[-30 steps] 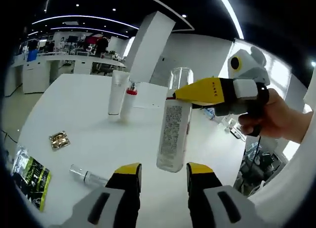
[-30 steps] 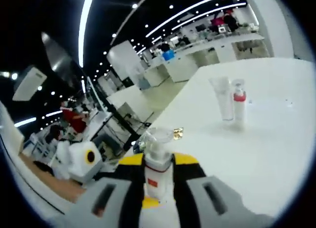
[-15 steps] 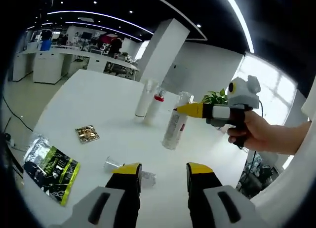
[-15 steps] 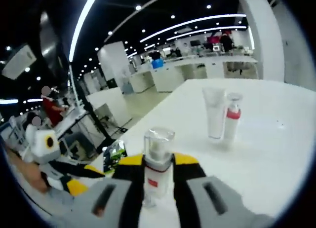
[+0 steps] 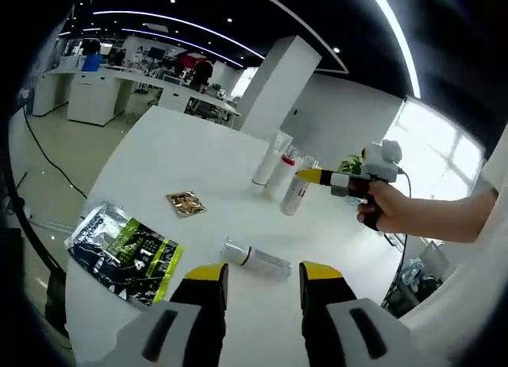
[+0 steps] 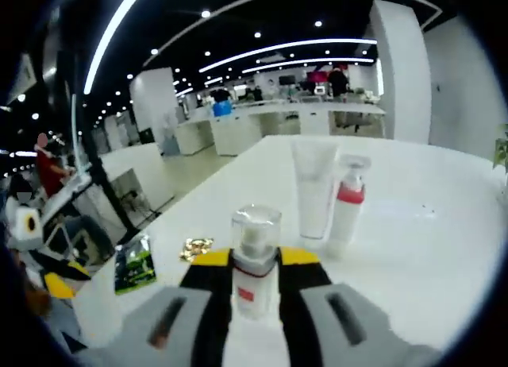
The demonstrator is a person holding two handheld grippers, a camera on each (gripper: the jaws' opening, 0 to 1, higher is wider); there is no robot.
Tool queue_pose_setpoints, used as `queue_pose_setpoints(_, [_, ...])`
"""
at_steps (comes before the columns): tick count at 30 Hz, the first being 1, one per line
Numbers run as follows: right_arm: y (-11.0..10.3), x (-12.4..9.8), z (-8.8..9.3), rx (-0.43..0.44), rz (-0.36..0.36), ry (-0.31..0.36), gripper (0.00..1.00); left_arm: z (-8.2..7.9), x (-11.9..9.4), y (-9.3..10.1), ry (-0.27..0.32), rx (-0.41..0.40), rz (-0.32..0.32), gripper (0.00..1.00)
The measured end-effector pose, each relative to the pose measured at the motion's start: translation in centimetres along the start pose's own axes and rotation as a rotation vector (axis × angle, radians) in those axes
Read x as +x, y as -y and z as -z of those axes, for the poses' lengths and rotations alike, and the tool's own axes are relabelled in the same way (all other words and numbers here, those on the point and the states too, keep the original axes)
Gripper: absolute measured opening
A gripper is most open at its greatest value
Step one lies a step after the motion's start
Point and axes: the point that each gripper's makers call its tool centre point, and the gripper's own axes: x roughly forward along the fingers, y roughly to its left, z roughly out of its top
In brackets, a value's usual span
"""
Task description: Arrange the skincare products in the storage area until every visible bottle or jar stands upright without overlapping.
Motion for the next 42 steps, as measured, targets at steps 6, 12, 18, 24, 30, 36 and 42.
queue_pose_setpoints(6, [1.9, 1.7, 0.0, 0.004, 0.063, 0.037, 0.19, 0.1, -1.8, -1.7, 0.014, -0.018, -0.031, 0.36])
queue_pose_setpoints(12, [3.2, 3.5, 0.0, 0.024, 0.121, 0.070, 0.19, 0.3, -3.6, -3.3, 0.020, -0.039, -0.064, 0.36])
queue_pose_setpoints(18, [4.0, 4.9, 0.6, 0.062, 0.162, 0.063, 0.19, 0.5, -4.9, -4.7, 0.014, -0.050, -0.097, 0.35])
queue_pose_setpoints(24, [4.2, 6.2, 1.0, -0.016, 0.183, 0.060, 0.19, 0.5, -6.1, -6.2, 0.023, -0.072, -0.139, 0.34])
queue_pose_setpoints(30, [4.7, 6.9, 0.9, -0.046, 0.190, 0.067, 0.19, 0.7, -6.4, -6.7, 0.015, -0.077, -0.149, 0.34])
queue_pose_setpoints(36, [4.9, 7.5, 0.7, -0.095, 0.195, 0.084, 0.19, 0.7, -6.5, -7.0, 0.008, -0.080, -0.154, 0.34])
queue_pose_setpoints(42, [4.8, 8.2, 0.6, -0.101, 0.184, 0.110, 0.19, 0.4, -6.7, -7.4, 0.005, -0.083, -0.160, 0.33])
